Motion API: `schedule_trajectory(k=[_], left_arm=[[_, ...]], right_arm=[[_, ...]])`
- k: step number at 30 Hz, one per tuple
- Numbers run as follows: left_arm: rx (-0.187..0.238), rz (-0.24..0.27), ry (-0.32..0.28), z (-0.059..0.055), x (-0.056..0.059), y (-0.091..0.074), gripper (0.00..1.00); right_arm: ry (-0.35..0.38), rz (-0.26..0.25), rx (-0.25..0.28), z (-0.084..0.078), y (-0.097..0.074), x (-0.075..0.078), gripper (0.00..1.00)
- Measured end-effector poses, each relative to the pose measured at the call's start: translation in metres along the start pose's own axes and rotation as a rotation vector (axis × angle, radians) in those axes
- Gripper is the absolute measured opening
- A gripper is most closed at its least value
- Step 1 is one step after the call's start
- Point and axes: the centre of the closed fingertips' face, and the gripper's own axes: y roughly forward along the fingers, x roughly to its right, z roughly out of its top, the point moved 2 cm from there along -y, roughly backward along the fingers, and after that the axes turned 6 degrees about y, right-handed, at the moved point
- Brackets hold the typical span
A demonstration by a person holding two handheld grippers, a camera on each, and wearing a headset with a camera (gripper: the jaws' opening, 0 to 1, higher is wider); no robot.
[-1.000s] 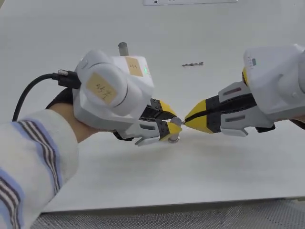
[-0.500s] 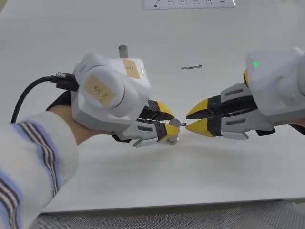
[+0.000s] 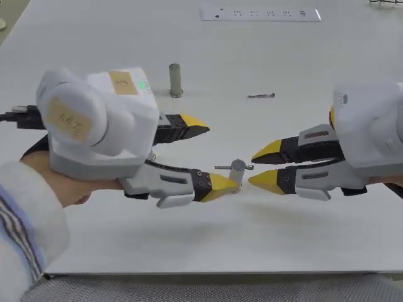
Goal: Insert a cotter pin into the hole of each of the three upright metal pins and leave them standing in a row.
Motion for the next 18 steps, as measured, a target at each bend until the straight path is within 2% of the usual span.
schedule_trajectory(k=[2, 4, 9, 11, 12, 18], left_arm=[[0.014, 0.011, -0.033, -0.003, 0.002, -0.01, 0.66], [0.003, 0.017, -0.053, -0.009, 0.005, -0.017, 0.74], [-0.012, 0.038, -0.084, -0.026, 0.009, -0.032, 0.82], [-0.001, 0.074, -0.116, -0.03, 0.007, -0.037, 0.91], [0.002, 0.084, -0.129, -0.033, 0.007, -0.04, 0.99], [-0.025, 0.126, -0.163, -0.05, 0.006, -0.055, 0.99]], right_arm=[[0.004, -0.001, 0.0, 0.0, 0.002, 0.001, 0.15], [0.007, -0.004, -0.001, 0.0, 0.003, 0.0, 0.17], [0.01, -0.001, -0.01, -0.001, 0.007, -0.001, 0.2], [0.008, 0.0, -0.016, -0.003, 0.009, -0.001, 0.2], [0.009, 0.001, -0.019, -0.003, 0.009, -0.001, 0.2], [0.012, 0.0, -0.029, -0.005, 0.013, -0.001, 0.21]])
